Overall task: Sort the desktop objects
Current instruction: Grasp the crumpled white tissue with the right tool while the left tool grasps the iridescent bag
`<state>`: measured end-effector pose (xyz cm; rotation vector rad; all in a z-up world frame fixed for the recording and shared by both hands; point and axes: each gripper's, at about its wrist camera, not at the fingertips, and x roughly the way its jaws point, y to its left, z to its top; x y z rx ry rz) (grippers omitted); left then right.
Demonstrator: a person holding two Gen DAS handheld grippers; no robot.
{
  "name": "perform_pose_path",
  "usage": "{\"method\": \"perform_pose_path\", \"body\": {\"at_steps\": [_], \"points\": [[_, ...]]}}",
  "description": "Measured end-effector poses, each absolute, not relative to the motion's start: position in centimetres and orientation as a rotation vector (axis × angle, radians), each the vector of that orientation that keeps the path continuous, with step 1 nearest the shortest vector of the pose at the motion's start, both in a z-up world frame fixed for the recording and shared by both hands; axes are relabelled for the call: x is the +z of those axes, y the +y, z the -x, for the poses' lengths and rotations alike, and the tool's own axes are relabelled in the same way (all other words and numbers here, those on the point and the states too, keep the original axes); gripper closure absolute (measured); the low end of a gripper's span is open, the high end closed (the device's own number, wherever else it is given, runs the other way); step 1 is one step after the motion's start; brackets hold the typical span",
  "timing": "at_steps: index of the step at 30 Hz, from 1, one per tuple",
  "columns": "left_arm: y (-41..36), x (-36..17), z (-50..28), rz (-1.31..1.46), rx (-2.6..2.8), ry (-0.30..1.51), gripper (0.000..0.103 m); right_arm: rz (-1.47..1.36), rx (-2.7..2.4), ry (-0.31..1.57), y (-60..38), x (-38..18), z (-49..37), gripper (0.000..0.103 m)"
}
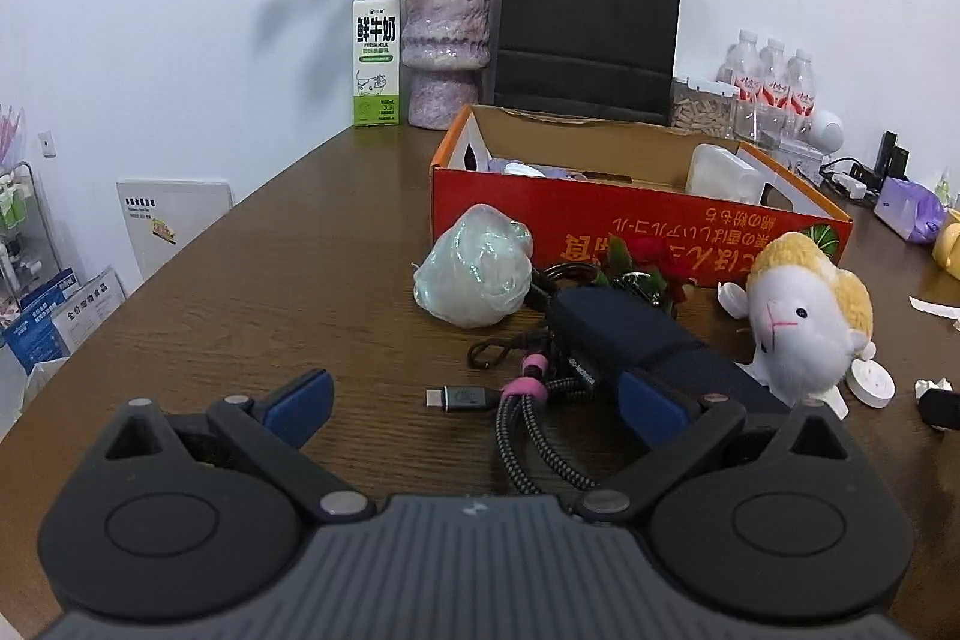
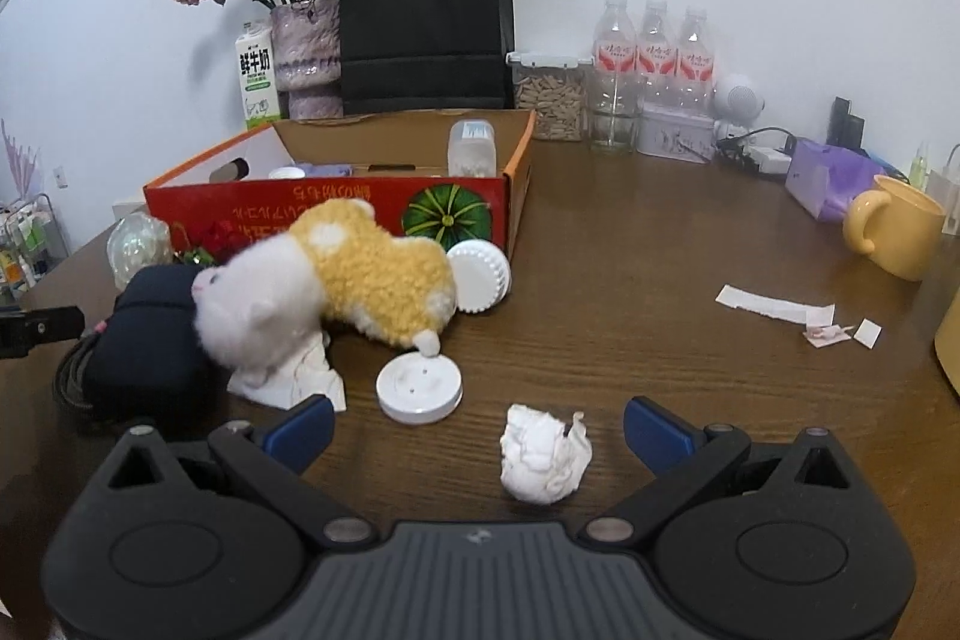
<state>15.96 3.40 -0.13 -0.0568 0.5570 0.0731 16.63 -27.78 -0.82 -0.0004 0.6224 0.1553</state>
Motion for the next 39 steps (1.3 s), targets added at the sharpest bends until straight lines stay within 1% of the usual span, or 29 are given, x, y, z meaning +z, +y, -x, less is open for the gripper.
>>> {"method": "perform_pose_path", "body": {"at_steps": [4, 9, 11, 12, 14, 15, 17, 18, 19, 20, 21, 23, 31, 39], "points": [[3.3, 0.0, -15.8, 0.055, 0.079, 0.555, 0.000, -0.002, 0.141, 0.627, -28.0, -1.2, -16.5, 0.001], [3.3, 0.0, -15.9, 0.052, 0.084, 0.560, 0.000, 0.001, 0.136, 0.648, -28.2, -1.8, -17.0, 0.012], [3.4, -0.1, -15.9, 0.053, 0.087, 0.563, 0.000, -0.001, 0.135, 0.656, -28.2, -2.0, -17.3, 0.022], [3.4, -0.1, -15.9, 0.054, 0.089, 0.563, 0.000, -0.004, 0.136, 0.661, -28.2, -2.1, -17.3, 0.024], [3.5, -0.1, -16.0, 0.058, 0.091, 0.563, 0.000, -0.007, 0.139, 0.668, -28.3, -2.2, -17.5, 0.034], [3.5, -0.1, -16.0, 0.057, 0.092, 0.563, 0.000, -0.007, 0.138, 0.670, -28.3, -2.3, -17.5, 0.036], [3.5, -0.2, -16.2, 0.058, 0.091, 0.567, 0.000, -0.013, 0.136, 0.672, -28.4, -2.4, -17.6, 0.052], [3.5, -0.2, -16.2, 0.058, 0.091, 0.569, 0.000, -0.010, 0.132, 0.667, -28.4, -2.4, -17.6, 0.056], [3.5, -0.3, -16.3, 0.057, 0.091, 0.570, 0.000, -0.011, 0.130, 0.665, -28.5, -2.4, -17.6, 0.063], [3.5, -0.3, -16.4, 0.058, 0.090, 0.571, 0.000, -0.016, 0.129, 0.663, -28.6, -2.4, -17.7, 0.073], [3.6, -0.3, -16.5, 0.059, 0.091, 0.573, 0.000, -0.022, 0.128, 0.661, -28.8, -2.4, -17.7, 0.079], [3.6, -0.4, -16.6, 0.059, 0.090, 0.573, 0.000, -0.033, 0.129, 0.653, -29.0, -2.2, -17.8, 0.082], [4.0, -0.1, -17.5, 0.067, 0.096, 0.560, 0.000, -0.036, 0.132, 0.614, -28.8, -1.3, -18.7, 0.082], [4.2, 0.9, -20.3, 0.042, 0.098, 0.538, 0.000, -0.029, 0.155, 0.560, -27.9, -0.1, -20.5, 0.082]]}}
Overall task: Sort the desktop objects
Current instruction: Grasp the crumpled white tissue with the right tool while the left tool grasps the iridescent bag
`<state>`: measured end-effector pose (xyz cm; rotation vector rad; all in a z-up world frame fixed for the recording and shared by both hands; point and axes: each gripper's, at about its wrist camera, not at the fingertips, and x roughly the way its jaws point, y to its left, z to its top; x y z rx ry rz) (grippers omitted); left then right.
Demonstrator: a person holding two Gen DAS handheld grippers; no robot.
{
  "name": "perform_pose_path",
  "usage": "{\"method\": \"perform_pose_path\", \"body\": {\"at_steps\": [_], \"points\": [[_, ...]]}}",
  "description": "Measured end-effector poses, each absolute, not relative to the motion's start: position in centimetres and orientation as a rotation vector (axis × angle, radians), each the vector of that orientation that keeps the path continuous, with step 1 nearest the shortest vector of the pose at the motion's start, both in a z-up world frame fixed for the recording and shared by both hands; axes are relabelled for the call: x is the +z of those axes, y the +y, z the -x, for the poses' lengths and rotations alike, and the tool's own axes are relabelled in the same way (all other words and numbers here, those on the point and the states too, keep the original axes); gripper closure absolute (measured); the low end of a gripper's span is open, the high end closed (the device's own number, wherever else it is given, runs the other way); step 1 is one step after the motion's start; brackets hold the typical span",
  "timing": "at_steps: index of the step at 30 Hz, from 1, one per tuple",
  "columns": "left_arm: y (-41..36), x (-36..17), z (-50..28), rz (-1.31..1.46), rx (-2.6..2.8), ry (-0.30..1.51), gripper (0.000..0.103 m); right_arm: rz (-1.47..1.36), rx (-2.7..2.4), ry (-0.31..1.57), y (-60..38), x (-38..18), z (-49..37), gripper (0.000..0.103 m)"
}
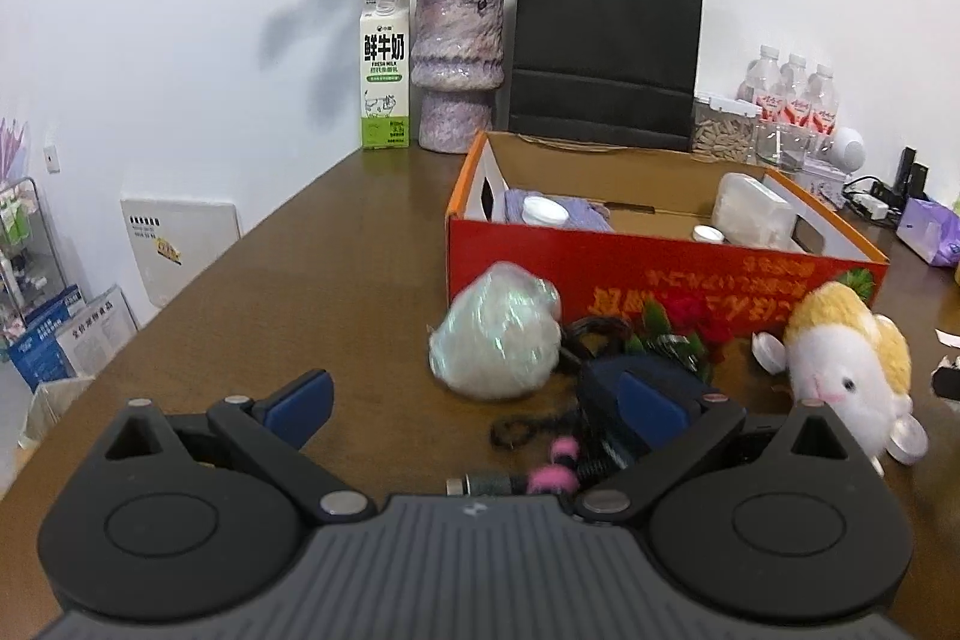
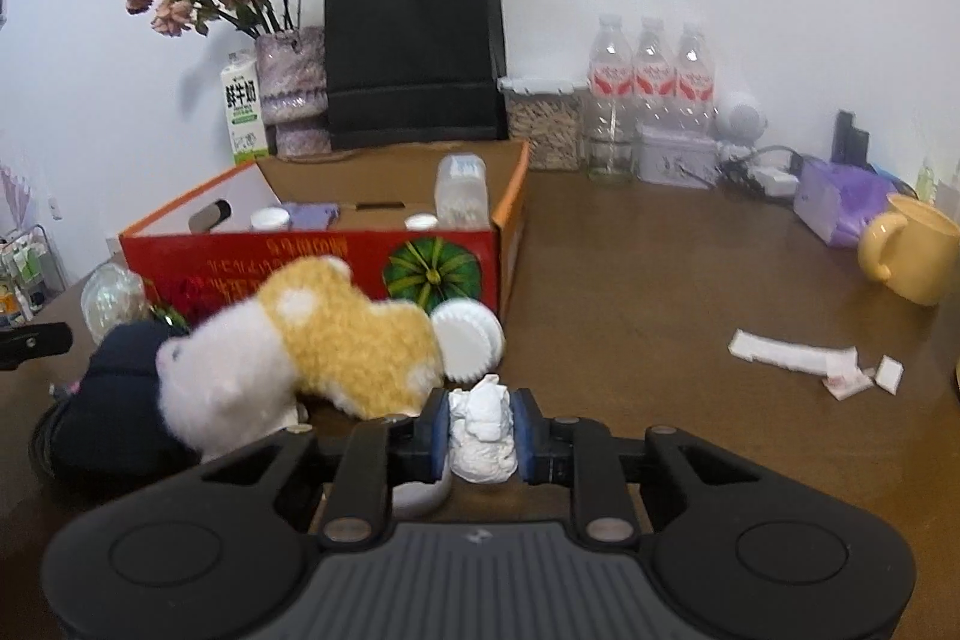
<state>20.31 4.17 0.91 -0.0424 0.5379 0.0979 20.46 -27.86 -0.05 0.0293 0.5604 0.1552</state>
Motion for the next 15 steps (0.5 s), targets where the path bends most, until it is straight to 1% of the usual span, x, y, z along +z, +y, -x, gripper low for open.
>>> {"method": "perform_pose_path", "body": {"at_steps": [11, 12, 15], "points": [[5.2, 0.3, -25.8, 0.030, 0.094, 0.603, 0.000, -0.004, 0.190, 0.492, -26.2, 2.0, -22.5, 0.082], [5.3, 0.2, -26.2, 0.035, 0.088, 0.608, 0.001, -0.003, 0.193, 0.491, -26.1, 2.0, -22.6, 0.082], [5.5, 0.1, -27.0, 0.053, 0.065, 0.614, 0.007, 0.001, 0.200, 0.492, -25.6, 2.1, -22.9, 0.082]]}}
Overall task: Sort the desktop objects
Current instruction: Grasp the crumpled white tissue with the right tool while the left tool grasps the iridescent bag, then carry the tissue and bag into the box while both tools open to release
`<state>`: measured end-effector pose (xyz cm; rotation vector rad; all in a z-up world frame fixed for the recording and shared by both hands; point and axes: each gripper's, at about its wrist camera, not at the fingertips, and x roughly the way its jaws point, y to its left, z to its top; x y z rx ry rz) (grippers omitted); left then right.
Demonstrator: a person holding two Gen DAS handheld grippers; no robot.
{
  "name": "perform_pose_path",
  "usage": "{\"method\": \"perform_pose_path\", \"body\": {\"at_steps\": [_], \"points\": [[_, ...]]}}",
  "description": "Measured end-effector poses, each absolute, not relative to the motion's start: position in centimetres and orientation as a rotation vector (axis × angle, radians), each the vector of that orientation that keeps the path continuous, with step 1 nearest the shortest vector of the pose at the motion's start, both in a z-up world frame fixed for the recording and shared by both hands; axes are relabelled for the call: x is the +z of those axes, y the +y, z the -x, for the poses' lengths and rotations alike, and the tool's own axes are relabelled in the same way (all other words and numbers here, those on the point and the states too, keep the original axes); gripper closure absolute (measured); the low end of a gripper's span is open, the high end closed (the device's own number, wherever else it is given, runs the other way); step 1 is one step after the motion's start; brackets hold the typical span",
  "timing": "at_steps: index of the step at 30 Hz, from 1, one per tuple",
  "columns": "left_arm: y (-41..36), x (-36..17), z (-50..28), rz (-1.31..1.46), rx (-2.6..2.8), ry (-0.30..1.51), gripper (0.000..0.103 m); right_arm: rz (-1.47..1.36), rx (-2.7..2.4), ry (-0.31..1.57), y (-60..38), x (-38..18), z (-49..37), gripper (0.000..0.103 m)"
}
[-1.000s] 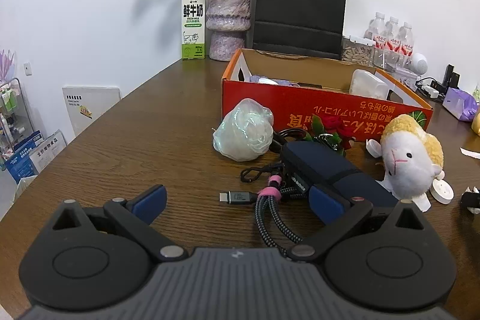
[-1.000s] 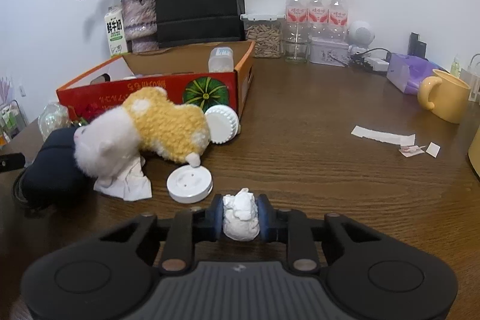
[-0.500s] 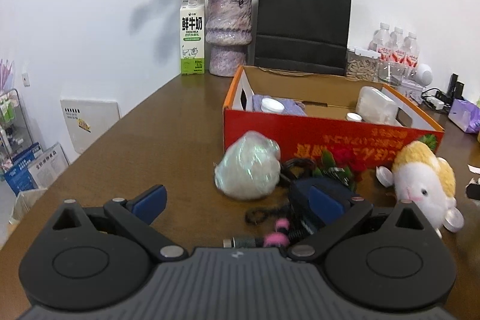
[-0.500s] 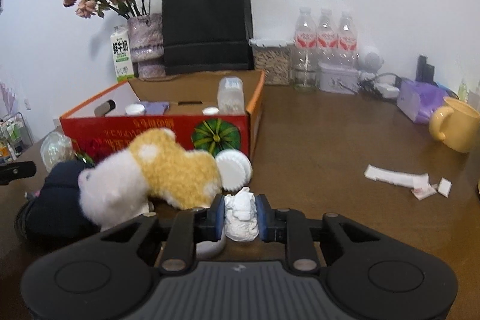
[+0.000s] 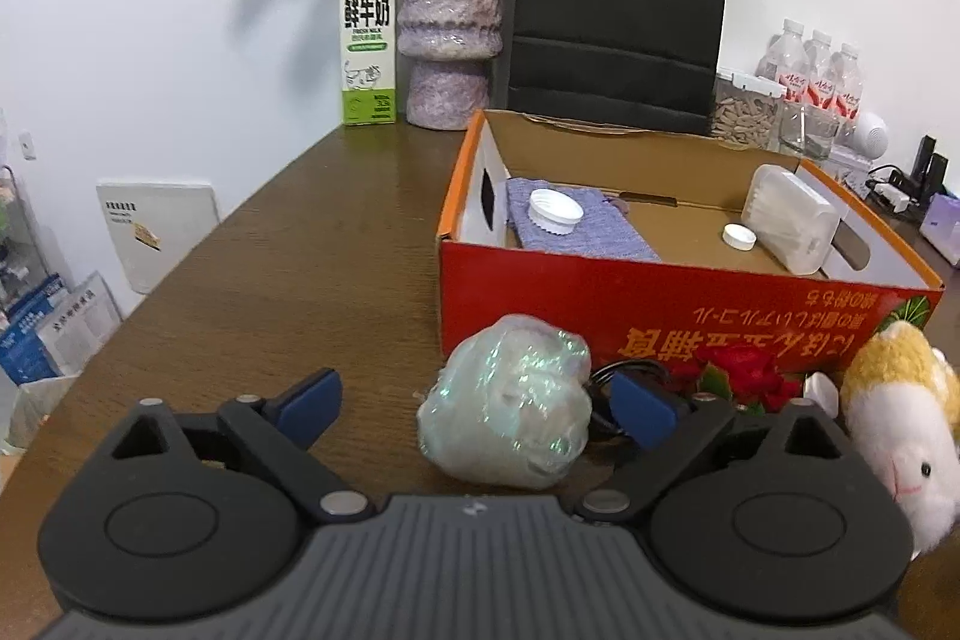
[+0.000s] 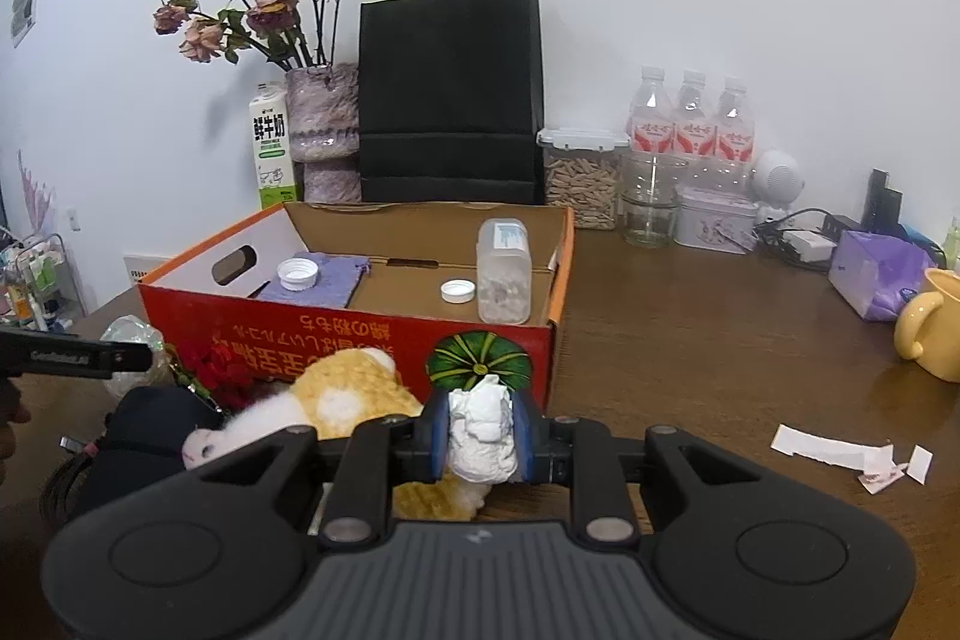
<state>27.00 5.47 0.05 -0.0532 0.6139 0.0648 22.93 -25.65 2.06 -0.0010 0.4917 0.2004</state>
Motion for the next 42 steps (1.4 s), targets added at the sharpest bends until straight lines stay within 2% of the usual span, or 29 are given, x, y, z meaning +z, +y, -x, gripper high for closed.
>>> {"method": "perform_pose_path", "body": {"at_steps": [6, 9, 11, 13, 18, 26, 34, 42], "points": [[5.7, -0.6, -28.2, 0.069, 0.044, 0.638, 0.027, 0.003, 0.214, 0.495, -25.0, 2.0, -23.7, 0.082], [6.0, -0.7, -28.3, 0.092, 0.012, 0.641, 0.042, 0.005, 0.221, 0.496, -24.7, 2.0, -23.9, 0.082], [6.0, -0.7, -28.2, 0.098, -0.003, 0.638, 0.058, 0.006, 0.223, 0.498, -24.5, 2.0, -24.1, 0.082], [6.1, -0.7, -28.0, 0.099, -0.008, 0.631, 0.062, 0.007, 0.227, 0.498, -24.4, 2.1, -24.3, 0.082], [6.7, 0.1, -27.3, 0.113, -0.005, 0.601, 0.063, 0.010, 0.234, 0.487, -24.0, 2.5, -24.4, 0.082], [6.5, 4.1, -26.7, 0.103, -0.019, 0.462, 0.063, 0.017, 0.240, 0.426, -23.4, 4.1, -25.7, 0.082], [4.5, 6.8, -30.1, 0.084, -0.032, 0.380, 0.063, 0.012, 0.247, 0.340, -22.2, 6.6, -29.3, 0.082], [2.8, 6.5, -34.2, 0.069, -0.032, 0.383, 0.063, -0.012, 0.234, 0.356, -21.1, 6.3, -34.1, 0.082]]}}
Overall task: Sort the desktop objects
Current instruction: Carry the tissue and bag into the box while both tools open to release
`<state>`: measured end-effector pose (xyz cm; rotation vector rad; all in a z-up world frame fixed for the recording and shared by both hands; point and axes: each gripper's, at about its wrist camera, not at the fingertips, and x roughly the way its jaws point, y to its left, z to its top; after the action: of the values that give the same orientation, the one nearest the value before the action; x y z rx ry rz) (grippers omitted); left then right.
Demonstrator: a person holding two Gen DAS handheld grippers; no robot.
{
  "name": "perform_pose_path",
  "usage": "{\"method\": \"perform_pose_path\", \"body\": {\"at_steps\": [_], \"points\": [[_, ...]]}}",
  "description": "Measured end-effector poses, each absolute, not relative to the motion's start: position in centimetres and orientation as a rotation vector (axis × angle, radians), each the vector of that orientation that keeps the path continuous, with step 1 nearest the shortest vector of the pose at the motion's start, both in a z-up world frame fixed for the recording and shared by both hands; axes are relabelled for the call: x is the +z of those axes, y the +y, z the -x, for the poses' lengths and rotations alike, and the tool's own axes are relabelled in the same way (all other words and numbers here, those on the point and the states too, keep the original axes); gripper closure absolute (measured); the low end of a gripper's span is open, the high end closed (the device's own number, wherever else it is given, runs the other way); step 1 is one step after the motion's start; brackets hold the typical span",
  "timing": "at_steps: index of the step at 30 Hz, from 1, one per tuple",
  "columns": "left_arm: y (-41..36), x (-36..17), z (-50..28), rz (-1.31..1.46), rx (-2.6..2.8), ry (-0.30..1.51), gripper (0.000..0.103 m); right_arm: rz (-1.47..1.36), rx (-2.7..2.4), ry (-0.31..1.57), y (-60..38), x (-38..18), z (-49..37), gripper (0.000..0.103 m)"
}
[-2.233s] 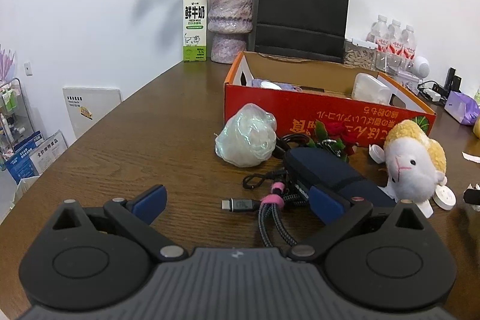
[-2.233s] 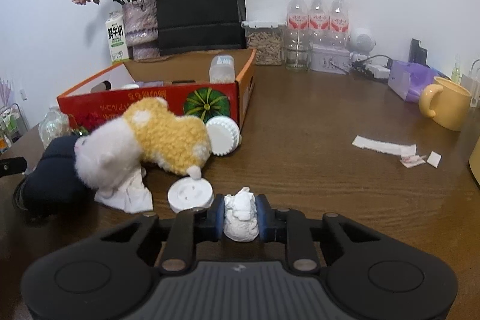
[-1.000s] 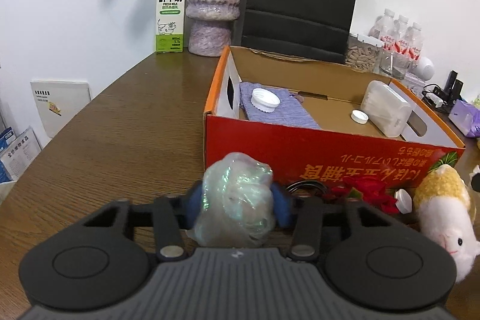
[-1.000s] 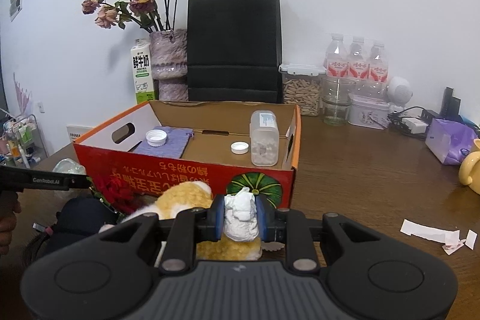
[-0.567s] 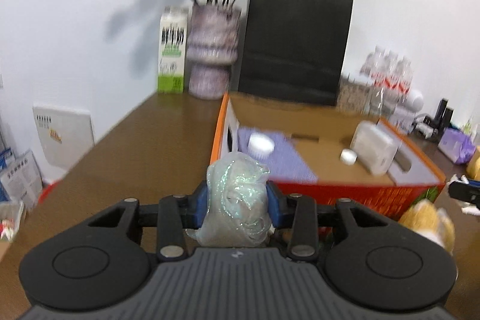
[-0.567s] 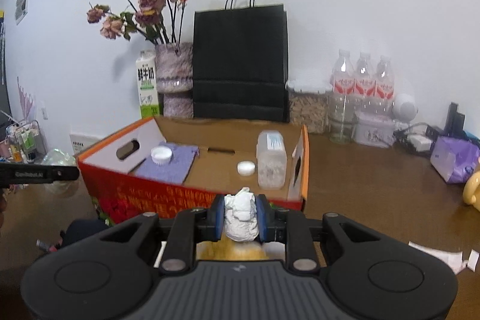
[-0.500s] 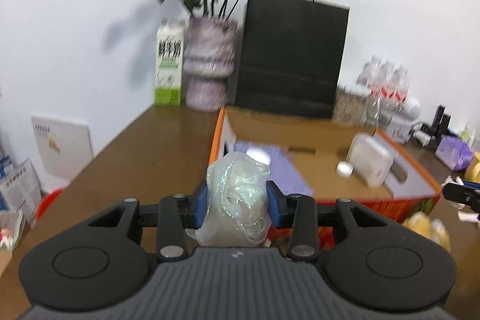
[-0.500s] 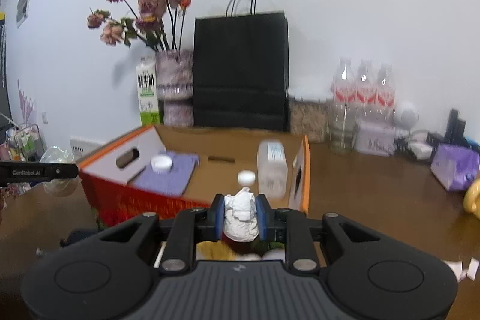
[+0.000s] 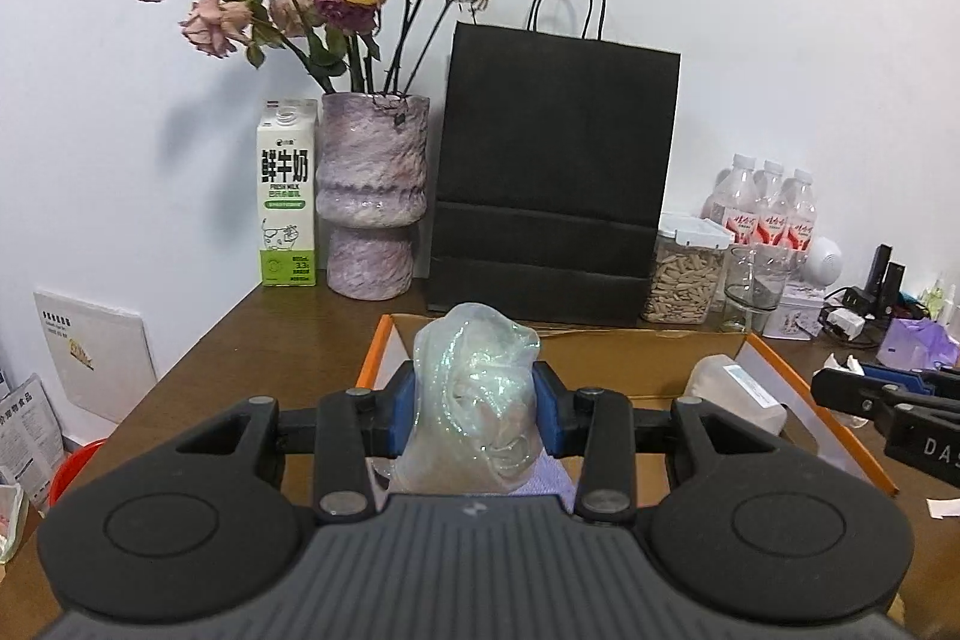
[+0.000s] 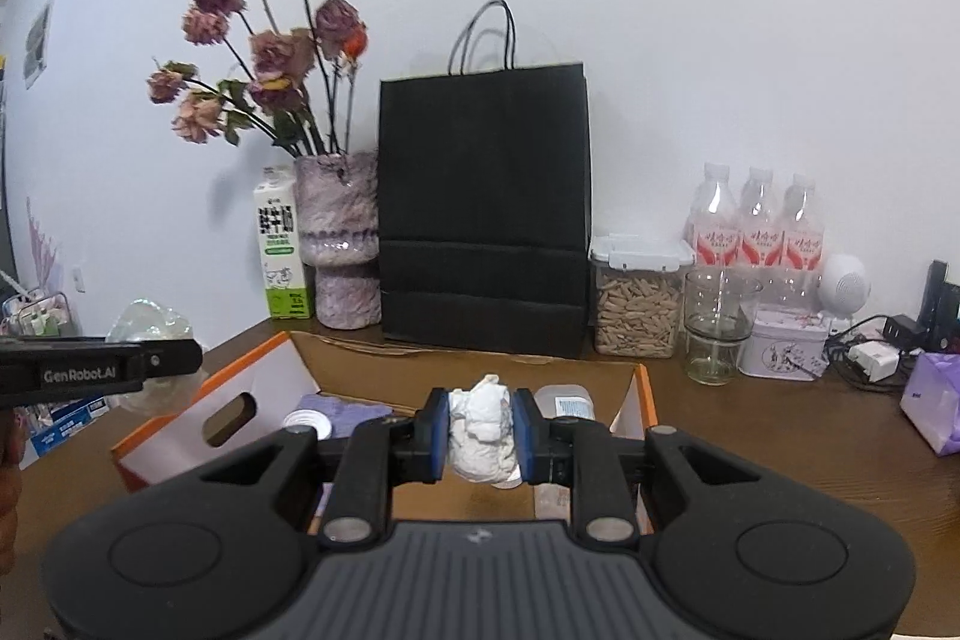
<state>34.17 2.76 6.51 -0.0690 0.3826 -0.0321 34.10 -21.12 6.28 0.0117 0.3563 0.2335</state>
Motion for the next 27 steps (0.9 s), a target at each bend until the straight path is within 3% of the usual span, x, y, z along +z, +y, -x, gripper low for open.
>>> {"method": "perform_pose_path", "body": {"at_steps": [13, 21, 25, 27], "points": [[2.7, 1.9, -39.3, 0.031, 0.000, 0.568, 0.063, 0.006, 0.228, 0.534, -21.2, 1.9, -39.3, 0.082], [2.0, 1.1, -39.2, -0.019, -0.017, 0.582, 0.062, 0.008, 0.232, 0.575, -21.0, 0.9, -39.6, 0.082], [1.9, 1.3, -39.1, -0.019, -0.028, 0.568, 0.058, 0.010, 0.235, 0.578, -21.0, 1.0, -39.6, 0.079], [1.8, 1.6, -38.9, -0.019, -0.034, 0.549, 0.055, 0.009, 0.233, 0.570, -21.0, 1.2, -39.5, 0.072]]}}
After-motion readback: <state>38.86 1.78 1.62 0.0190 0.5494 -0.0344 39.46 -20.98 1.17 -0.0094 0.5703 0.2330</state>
